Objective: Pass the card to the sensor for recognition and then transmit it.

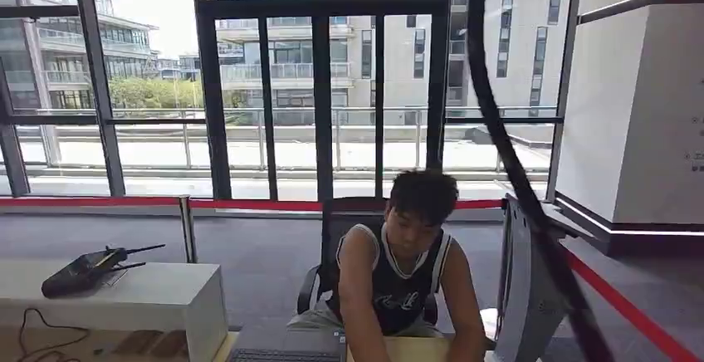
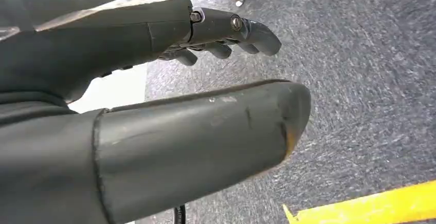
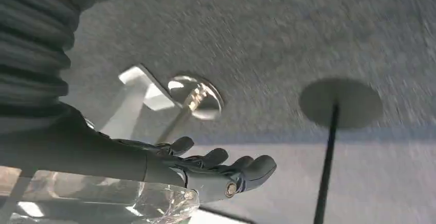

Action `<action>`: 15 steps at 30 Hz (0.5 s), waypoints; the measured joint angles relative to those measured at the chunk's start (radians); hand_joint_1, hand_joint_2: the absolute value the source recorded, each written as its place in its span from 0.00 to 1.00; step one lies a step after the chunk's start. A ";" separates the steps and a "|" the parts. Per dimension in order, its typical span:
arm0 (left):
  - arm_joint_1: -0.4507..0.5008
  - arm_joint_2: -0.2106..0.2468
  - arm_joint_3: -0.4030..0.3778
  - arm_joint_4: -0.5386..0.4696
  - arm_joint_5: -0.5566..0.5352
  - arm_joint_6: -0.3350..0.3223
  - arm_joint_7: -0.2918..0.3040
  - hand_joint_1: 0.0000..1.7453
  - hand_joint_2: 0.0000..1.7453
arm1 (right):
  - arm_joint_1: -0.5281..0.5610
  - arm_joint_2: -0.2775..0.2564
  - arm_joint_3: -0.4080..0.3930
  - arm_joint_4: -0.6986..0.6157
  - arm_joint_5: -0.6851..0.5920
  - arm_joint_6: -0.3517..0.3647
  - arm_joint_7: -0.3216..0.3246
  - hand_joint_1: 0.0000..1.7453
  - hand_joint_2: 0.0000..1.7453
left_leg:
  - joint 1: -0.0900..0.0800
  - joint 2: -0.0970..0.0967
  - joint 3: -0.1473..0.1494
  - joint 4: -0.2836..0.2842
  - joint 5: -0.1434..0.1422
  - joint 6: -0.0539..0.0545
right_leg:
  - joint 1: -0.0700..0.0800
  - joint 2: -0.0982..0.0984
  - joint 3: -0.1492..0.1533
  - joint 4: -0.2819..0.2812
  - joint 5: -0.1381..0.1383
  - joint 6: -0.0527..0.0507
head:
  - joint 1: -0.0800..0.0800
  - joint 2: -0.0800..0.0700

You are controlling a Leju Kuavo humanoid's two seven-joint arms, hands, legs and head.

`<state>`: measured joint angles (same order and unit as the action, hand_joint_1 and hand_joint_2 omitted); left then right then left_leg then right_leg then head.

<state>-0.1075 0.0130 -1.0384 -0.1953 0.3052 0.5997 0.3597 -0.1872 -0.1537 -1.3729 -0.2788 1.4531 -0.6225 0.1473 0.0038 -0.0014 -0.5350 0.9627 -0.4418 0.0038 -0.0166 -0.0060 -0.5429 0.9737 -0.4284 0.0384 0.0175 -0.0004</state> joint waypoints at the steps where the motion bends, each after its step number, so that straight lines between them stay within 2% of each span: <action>1: 0.000 0.000 0.000 0.000 -0.001 0.001 -0.003 0.00 0.00 | 0.000 0.001 -0.002 0.013 0.003 0.013 0.009 0.00 1.00 | 0.000 0.000 0.000 0.000 0.000 0.000 | 0.000 0.000 0.000 0.000 0.000 0.000 | 0.000 0.000; 5: 0.000 0.000 0.000 0.000 -0.016 -0.009 -0.023 0.00 0.00 | 0.001 0.007 -0.013 0.059 0.004 0.074 0.029 0.00 1.00 | 0.000 0.000 0.000 0.000 0.000 0.000 | 0.000 0.000 0.000 0.000 0.000 0.000 | 0.001 0.000; 6: 0.000 0.000 0.000 0.000 -0.017 -0.011 -0.024 0.00 0.00 | 0.002 0.010 -0.014 0.067 0.006 0.084 0.029 0.00 0.00 | 0.000 0.000 0.000 0.000 0.000 0.000 | 0.000 0.000 0.000 0.000 0.000 0.000 | 0.000 0.000; 15: 0.000 0.000 0.000 0.000 -0.027 -0.010 -0.029 0.00 0.00 | 0.003 0.027 -0.015 0.114 0.029 0.151 0.032 0.00 0.00 | 0.000 0.000 0.000 0.000 0.000 0.000 | 0.000 0.000 0.001 0.000 0.000 0.000 | 0.001 0.000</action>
<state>-0.1077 0.0134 -1.0388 -0.1953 0.2777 0.5898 0.3304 -0.1842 -0.1263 -1.3878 -0.1648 1.4824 -0.4715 0.1789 0.0038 -0.0016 -0.5347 0.9627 -0.4417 0.0037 -0.0167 -0.0061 -0.5424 0.9739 -0.4285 0.0382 0.0183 -0.0004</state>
